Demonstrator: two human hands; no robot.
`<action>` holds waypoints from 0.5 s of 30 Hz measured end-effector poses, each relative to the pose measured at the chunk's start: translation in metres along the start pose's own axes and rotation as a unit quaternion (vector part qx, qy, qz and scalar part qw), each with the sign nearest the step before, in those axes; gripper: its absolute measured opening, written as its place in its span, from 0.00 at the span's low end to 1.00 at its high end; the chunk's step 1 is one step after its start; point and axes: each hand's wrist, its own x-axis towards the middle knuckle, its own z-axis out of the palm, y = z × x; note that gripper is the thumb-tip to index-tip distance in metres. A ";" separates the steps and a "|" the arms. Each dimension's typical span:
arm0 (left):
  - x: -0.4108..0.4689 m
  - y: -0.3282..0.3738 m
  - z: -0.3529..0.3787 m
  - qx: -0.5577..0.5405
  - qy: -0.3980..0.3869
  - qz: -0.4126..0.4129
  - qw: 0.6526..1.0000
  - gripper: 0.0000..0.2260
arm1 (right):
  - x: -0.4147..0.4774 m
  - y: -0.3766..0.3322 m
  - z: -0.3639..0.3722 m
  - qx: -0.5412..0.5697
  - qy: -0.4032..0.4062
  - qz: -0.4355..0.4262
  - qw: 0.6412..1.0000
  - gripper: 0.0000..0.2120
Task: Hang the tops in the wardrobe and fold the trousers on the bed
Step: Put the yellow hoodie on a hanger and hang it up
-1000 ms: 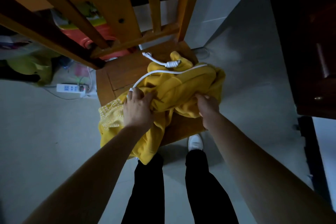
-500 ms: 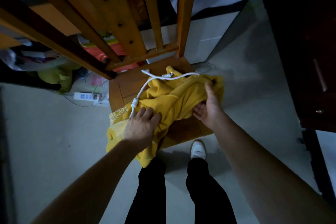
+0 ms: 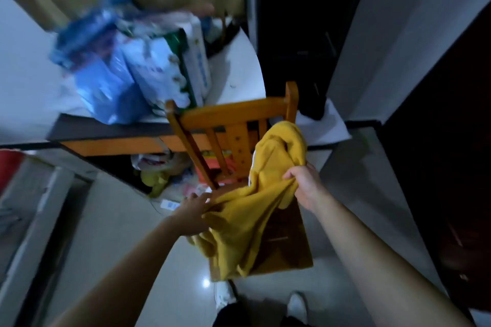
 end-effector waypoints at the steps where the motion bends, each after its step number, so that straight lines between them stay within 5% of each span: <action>1: -0.011 0.005 -0.020 -0.083 0.010 0.002 0.996 0.36 | -0.014 -0.017 0.008 -0.015 -0.018 -0.015 1.000 0.18; 5: -0.058 0.034 -0.091 -0.303 0.181 0.073 0.933 0.44 | -0.084 -0.079 0.047 -0.079 -0.129 -0.083 0.985 0.13; 9: -0.117 0.064 -0.136 -0.364 0.318 0.130 0.866 0.12 | -0.130 -0.123 0.068 -0.158 -0.223 -0.171 0.947 0.24; 12: -0.150 0.056 -0.145 -0.382 0.392 0.081 0.833 0.06 | -0.135 -0.144 0.068 -0.223 -0.198 -0.265 0.917 0.11; 15: -0.180 0.046 -0.140 -0.436 0.424 0.055 0.792 0.01 | -0.126 -0.147 0.068 -0.310 -0.136 -0.322 0.884 0.11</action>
